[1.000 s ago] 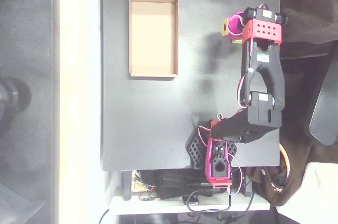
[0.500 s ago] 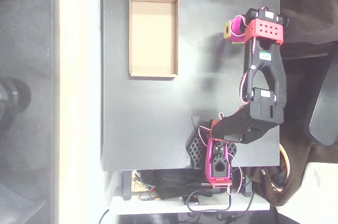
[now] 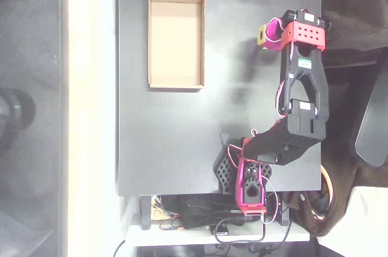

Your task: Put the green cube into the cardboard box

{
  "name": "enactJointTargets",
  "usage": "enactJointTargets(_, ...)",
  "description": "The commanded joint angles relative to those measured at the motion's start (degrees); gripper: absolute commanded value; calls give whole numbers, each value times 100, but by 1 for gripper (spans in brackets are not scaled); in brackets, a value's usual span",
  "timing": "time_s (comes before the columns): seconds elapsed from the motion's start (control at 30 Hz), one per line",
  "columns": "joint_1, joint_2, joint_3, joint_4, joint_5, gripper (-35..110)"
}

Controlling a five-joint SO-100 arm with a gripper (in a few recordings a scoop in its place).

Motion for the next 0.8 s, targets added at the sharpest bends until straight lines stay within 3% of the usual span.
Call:
enactJointTargets(0.0, 176, 114, -62, 53, 53, 8)
enactJointTargets(0.43, 202, 220, -132, 70, 53, 4)
enactJointTargets(0.77, 123, 1459, -123, 105, 53, 4)
